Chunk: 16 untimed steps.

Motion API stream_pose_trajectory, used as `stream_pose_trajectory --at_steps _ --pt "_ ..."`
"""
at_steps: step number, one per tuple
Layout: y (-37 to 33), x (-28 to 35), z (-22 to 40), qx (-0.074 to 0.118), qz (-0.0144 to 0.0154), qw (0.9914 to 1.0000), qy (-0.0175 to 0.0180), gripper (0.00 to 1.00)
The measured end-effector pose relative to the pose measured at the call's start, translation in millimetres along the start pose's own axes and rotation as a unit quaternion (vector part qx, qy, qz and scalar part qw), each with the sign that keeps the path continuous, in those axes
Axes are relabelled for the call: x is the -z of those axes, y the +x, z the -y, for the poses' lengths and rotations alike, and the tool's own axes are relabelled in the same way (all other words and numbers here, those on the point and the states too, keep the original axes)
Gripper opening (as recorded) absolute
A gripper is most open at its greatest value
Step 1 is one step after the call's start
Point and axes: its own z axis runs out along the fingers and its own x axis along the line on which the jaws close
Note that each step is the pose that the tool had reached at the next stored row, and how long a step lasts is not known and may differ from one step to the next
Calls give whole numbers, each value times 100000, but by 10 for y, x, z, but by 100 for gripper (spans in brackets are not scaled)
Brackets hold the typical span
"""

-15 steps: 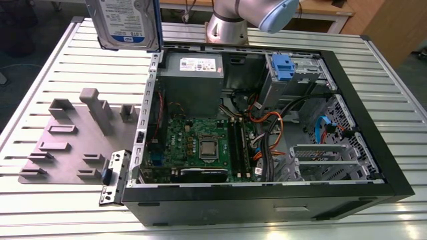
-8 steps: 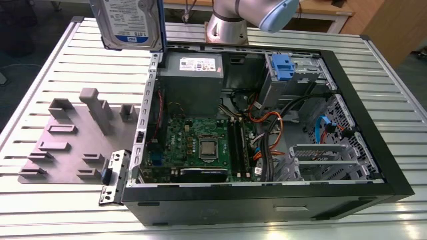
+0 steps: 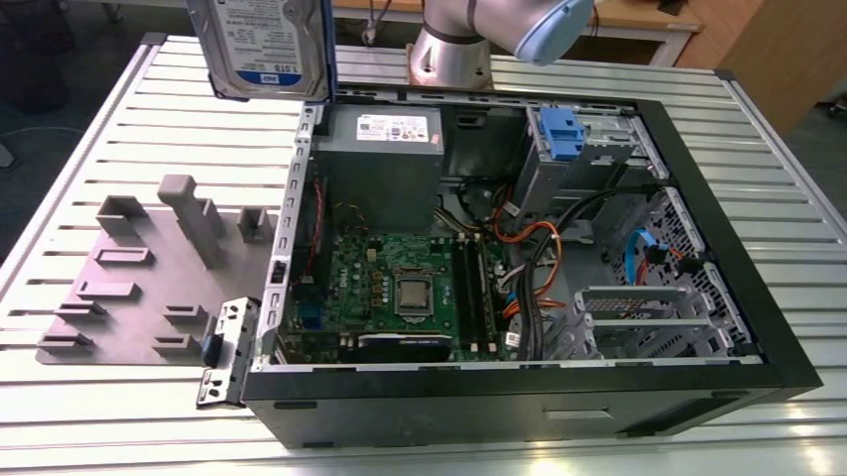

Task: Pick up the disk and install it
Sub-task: 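Pick up the disk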

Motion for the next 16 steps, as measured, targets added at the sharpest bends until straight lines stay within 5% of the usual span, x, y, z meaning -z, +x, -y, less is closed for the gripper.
stream_pose_trajectory --at_steps 16 --pt "-8 3 157 -2 -1 100000 -1 35"
